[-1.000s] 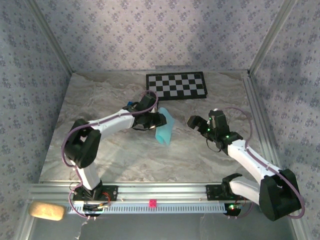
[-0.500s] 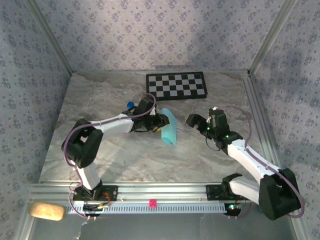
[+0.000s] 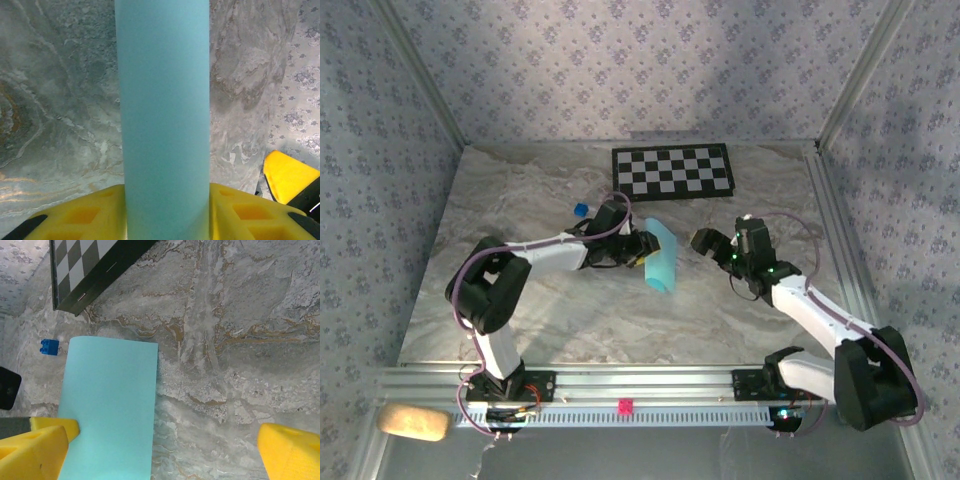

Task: Fold a paper plane with a square sheet of paper (pick it up from the middle)
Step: First fold the square sheet of paper in half at the center of the table.

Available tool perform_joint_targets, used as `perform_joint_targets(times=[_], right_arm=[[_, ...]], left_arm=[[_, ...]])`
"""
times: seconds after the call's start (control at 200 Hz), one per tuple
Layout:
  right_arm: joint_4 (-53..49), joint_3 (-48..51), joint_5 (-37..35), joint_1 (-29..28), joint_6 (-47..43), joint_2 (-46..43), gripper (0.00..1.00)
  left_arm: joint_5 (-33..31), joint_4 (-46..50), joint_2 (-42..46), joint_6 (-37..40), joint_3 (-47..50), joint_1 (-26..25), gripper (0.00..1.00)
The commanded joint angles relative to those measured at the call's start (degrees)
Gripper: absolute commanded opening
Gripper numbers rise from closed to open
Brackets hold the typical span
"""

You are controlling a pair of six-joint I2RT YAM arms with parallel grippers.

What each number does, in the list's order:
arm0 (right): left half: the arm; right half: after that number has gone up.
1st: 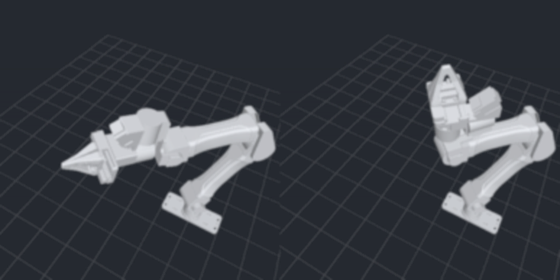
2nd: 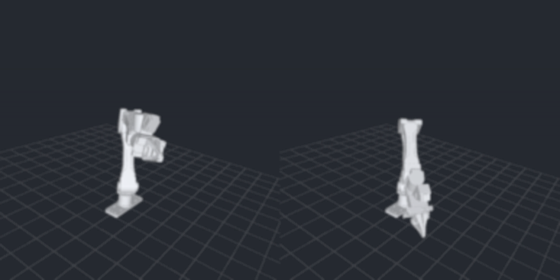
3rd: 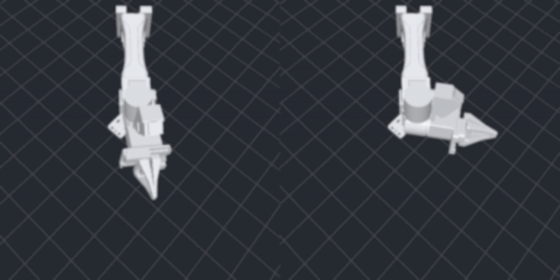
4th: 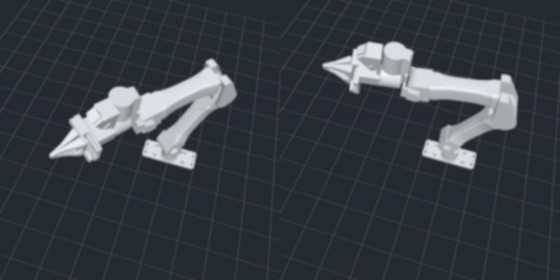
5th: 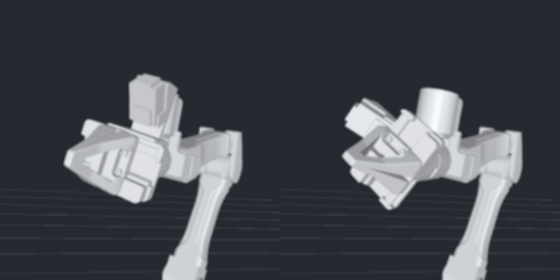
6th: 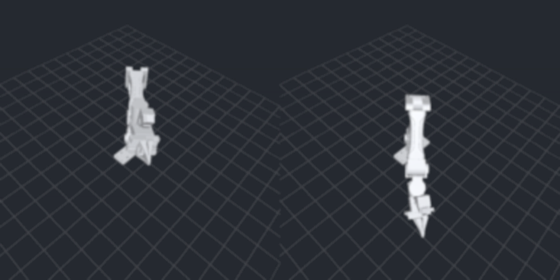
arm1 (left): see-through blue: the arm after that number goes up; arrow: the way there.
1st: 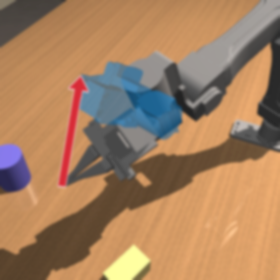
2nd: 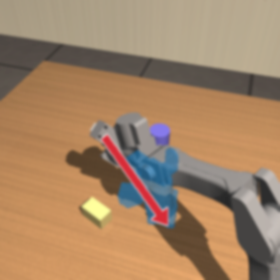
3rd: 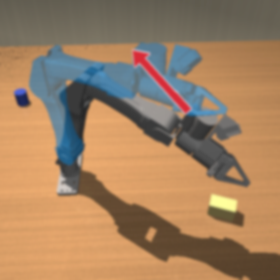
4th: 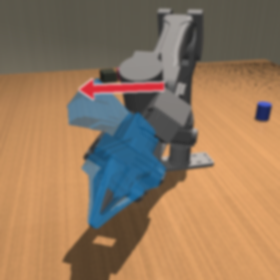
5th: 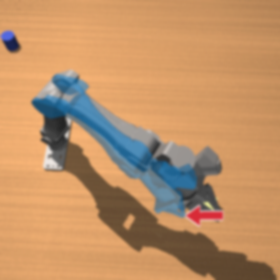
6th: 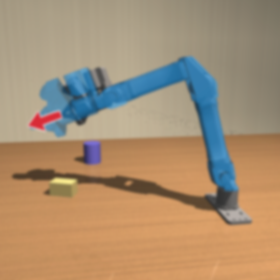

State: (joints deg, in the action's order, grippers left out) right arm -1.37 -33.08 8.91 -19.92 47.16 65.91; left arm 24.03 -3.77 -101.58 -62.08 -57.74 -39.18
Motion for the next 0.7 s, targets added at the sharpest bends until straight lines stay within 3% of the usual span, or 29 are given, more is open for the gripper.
perform_joint_targets(times=[0.0,0.695], right_arm=[[1.17,-2.38,1.06,-0.55,1.51,1.38,0.98],[2.68,-2.51,5.42,-0.98,2.24,3.94,0.93]], left_arm=[[0.14,-1.94,-0.15,-0.32,1.26,0.47,0.43],[-0.3,-4.84,-1.51,-1.98,4.17,1.11,0.44]])
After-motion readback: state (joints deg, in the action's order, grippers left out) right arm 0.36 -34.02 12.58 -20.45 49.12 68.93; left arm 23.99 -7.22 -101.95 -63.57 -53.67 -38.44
